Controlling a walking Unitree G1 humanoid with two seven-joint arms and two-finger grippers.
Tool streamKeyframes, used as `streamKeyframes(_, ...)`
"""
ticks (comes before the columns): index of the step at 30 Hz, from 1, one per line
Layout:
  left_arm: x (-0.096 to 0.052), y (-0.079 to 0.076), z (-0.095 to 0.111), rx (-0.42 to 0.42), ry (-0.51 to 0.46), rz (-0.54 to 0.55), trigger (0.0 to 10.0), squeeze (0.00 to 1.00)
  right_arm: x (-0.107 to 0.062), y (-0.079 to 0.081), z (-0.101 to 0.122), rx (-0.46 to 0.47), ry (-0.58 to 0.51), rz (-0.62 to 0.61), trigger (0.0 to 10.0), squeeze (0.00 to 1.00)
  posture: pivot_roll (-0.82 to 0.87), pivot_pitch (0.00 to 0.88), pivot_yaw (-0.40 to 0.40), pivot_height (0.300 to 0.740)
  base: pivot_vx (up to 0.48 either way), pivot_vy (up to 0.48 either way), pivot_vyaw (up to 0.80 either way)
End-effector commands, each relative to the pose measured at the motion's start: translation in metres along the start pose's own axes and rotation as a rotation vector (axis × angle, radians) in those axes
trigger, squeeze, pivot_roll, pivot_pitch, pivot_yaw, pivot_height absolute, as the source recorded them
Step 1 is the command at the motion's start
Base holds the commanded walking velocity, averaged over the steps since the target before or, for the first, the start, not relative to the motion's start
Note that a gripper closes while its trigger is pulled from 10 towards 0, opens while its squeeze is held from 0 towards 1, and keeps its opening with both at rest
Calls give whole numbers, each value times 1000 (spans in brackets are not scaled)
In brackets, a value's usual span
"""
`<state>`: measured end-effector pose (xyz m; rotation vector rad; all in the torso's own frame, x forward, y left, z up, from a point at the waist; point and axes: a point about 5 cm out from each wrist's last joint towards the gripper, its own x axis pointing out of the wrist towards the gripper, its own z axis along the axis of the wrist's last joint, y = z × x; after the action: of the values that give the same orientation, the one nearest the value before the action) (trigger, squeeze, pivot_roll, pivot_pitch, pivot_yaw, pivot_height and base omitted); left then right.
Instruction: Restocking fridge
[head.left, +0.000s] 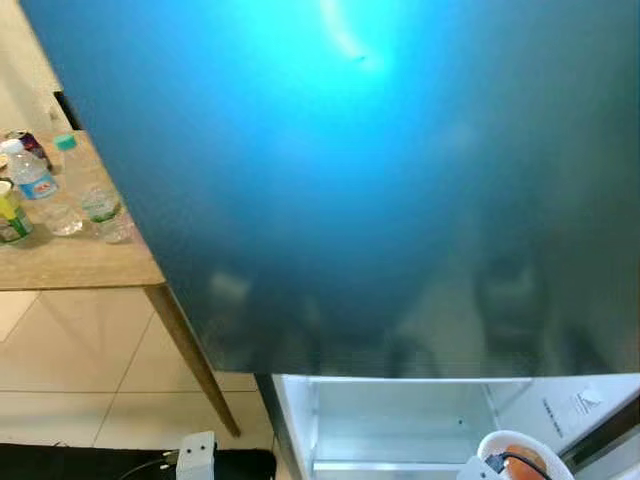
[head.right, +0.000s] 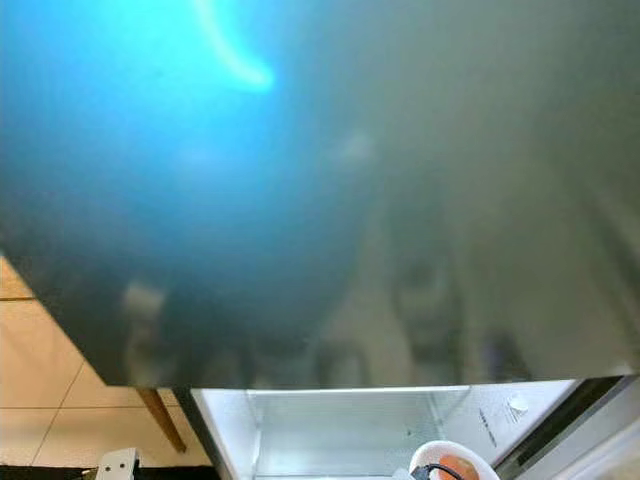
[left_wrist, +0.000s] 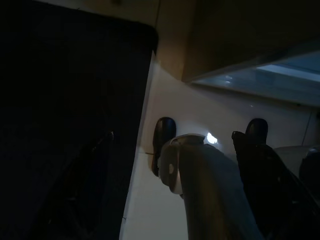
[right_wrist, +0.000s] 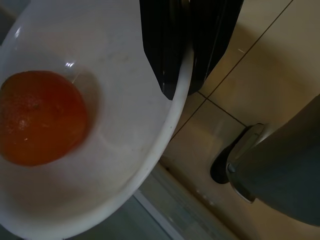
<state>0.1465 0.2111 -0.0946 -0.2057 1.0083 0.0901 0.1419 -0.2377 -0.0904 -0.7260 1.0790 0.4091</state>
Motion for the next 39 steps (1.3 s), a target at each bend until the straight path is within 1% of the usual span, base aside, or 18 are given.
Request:
streamKeyframes(1,-1,4,-5,11,25,13,10000,0,-3,-4,-13,7,49,-15,10000,0,-86,0,13,740,-247,0,0)
streamKeyframes(39,-1,2,-4,30,29,0,10000,0,-2,-1,-13,3,52,-10,10000,0,-92,0,17,740,-260,0,0)
